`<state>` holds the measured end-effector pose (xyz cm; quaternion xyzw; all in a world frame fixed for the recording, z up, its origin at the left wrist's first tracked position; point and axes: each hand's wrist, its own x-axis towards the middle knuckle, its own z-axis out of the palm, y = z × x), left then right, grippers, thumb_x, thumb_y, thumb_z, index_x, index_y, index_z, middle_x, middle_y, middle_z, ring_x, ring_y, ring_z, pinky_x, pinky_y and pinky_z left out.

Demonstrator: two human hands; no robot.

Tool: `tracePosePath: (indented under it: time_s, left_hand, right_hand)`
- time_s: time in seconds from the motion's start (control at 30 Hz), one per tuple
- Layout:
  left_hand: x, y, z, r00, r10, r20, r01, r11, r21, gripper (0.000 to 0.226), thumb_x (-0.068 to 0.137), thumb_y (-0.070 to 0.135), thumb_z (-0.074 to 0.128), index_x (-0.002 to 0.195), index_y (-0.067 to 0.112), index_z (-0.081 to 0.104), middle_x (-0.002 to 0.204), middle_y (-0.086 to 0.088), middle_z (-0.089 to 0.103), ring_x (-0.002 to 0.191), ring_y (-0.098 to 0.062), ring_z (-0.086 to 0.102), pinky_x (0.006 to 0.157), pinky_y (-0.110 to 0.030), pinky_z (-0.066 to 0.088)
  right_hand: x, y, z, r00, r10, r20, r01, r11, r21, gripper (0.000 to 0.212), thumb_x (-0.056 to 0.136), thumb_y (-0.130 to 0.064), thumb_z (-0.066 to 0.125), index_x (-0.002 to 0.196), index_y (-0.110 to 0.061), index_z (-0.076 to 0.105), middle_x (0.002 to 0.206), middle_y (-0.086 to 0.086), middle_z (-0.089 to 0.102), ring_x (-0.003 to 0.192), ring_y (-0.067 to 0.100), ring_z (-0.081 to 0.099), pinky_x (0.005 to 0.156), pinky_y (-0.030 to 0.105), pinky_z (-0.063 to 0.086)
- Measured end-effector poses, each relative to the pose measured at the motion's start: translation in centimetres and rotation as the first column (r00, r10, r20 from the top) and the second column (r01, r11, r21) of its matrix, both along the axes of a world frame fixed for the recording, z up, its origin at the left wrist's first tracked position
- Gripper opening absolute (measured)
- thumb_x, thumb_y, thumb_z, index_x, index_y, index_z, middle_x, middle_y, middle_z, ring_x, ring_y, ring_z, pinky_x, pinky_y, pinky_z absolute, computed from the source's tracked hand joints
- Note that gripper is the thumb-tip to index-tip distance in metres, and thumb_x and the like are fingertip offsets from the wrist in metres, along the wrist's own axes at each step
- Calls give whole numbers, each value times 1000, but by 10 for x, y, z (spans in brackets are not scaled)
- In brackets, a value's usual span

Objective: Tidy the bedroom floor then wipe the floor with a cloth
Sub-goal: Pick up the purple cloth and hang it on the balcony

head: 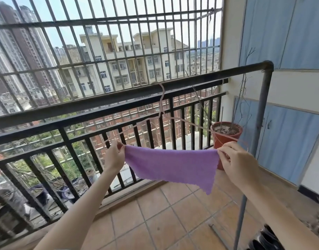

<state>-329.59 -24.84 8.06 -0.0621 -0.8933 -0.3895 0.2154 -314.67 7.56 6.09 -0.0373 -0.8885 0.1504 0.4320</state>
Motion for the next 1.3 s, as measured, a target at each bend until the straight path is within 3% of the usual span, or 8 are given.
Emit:
tracePosePath:
  time_s: [0.27,0.4,0.53,0.7,0.83,0.97,1.17,1.3]
  left_hand:
    - [2,0,-6,1000,-7,-15,6,996,-88,12,95,9,48,100,0,55,89,-8,60,81,-23,56,70,-30,41]
    - [0,-10,-9,988,-157,5,157,984,-78,18,95,10,49,109,8,60,105,-6,57,89,-20,57,77,-30,46]
    - [3,-22,-17,963,-270,7,269,957,-110,25,89,6,57,112,13,64,113,-3,54,85,-21,61,77,-26,51]
    - [9,-16,-18,974,-192,-118,199,979,43,25,83,-4,63,104,9,68,107,-7,60,81,-22,64,74,-26,53]
    - [12,-11,-21,976,-135,-173,157,980,121,35,79,-9,65,111,5,62,110,-8,58,73,-11,61,68,-18,50]
    - [14,-18,-36,976,-125,-179,140,987,76,48,77,-10,66,120,9,54,119,-10,56,73,-9,60,72,-30,54]
    - [27,-22,-53,960,-191,-206,167,978,-128,62,77,-12,65,132,10,47,147,-9,38,65,-10,61,67,-23,49]
    - [26,-27,-59,972,-153,-177,134,984,-114,67,78,-11,65,137,12,42,149,-10,34,65,-9,60,67,-27,51]
  right_hand:
    - [0,4,3,1000,-11,10,11,999,39,6,84,-6,65,86,-4,70,90,6,68,65,23,65,51,27,51]
    - [7,8,-2,996,61,65,-68,991,115,19,82,-17,69,99,-10,70,97,3,68,64,16,65,51,19,48]
    - [7,8,-2,996,44,73,-55,987,151,24,71,-17,80,94,-12,73,94,3,67,57,13,61,49,16,42]
    - [5,5,-5,998,41,40,-47,986,163,16,72,-14,80,87,-13,75,87,1,67,58,16,63,48,15,38]
    - [5,2,-6,998,47,41,-53,982,180,16,71,-14,80,86,-12,76,85,2,68,57,16,63,48,14,35]
    - [5,5,-7,995,77,66,-88,977,196,20,77,-13,74,96,-12,75,89,1,68,58,14,61,49,15,38]
    - [3,12,-5,988,90,127,-112,976,185,21,80,-12,70,101,-12,73,93,0,68,55,9,56,50,6,28]
    - [2,13,-4,988,94,123,-115,977,179,18,78,-10,71,95,-13,75,87,-2,67,54,8,55,51,3,23]
